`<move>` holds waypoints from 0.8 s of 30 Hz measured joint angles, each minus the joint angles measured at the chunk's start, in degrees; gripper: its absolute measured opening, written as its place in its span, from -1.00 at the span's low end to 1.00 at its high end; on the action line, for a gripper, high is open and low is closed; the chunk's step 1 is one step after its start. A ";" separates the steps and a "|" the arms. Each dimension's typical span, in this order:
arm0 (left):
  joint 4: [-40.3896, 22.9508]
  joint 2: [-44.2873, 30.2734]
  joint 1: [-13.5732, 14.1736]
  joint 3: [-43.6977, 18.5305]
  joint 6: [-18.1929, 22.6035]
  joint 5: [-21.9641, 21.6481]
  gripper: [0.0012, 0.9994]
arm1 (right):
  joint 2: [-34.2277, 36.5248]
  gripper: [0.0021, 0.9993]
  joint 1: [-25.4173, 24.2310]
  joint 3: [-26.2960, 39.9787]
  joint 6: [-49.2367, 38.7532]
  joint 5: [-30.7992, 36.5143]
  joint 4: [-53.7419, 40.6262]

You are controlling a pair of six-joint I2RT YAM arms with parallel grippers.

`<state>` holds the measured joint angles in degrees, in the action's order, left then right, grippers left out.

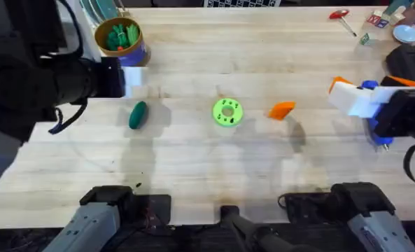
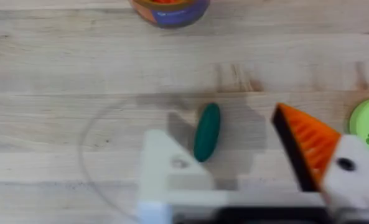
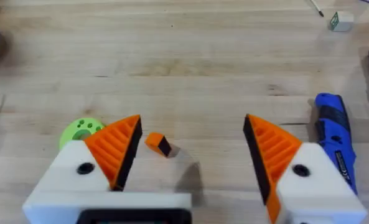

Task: Pick up the gripper from the table and insert it into the empty holder that is missing its gripper. Then pick up a screw, insert it into the mounting hole, and use the screwdriver to tighten it. Finally, clean up the table by picking up the vegetable and placing it into the bucket.

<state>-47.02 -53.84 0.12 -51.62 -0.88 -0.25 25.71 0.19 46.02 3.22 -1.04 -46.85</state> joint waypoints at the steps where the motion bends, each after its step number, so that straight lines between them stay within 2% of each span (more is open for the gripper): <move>1: 0.48 -0.53 0.00 0.00 0.58 0.00 0.13 | 0.00 0.98 0.00 0.00 -0.02 -0.03 0.00; 4: 1.75 -1.16 0.14 0.00 2.05 0.00 -0.77 | 0.00 0.98 0.02 0.00 0.00 -0.13 0.00; 5: 2.04 -1.11 0.43 0.00 2.86 -0.07 -0.95 | 0.00 0.98 0.00 0.00 0.00 -0.13 0.00; 7: 2.48 -0.65 1.75 0.00 4.61 -0.22 -0.49 | 0.00 0.98 0.00 0.00 0.00 -0.13 -0.02; 11: 5.43 2.78 8.45 0.00 8.16 -0.12 0.81 | 0.00 0.98 0.00 0.00 0.00 -0.15 -0.04; 12: 6.39 3.72 10.24 0.00 8.53 0.37 0.91 | 0.00 0.98 0.00 0.00 0.00 -0.15 -0.04; 20: 17.46 9.17 30.11 -0.02 11.07 10.59 0.97 | 0.00 0.98 0.00 0.00 0.00 -0.15 -0.06; 24: 23.17 8.68 36.82 -0.02 11.41 13.57 0.98 | 0.00 0.98 0.02 0.00 0.00 -0.15 -0.06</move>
<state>-23.86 -45.16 36.94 -51.64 10.53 13.32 25.71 0.20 46.02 3.22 -1.19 -46.92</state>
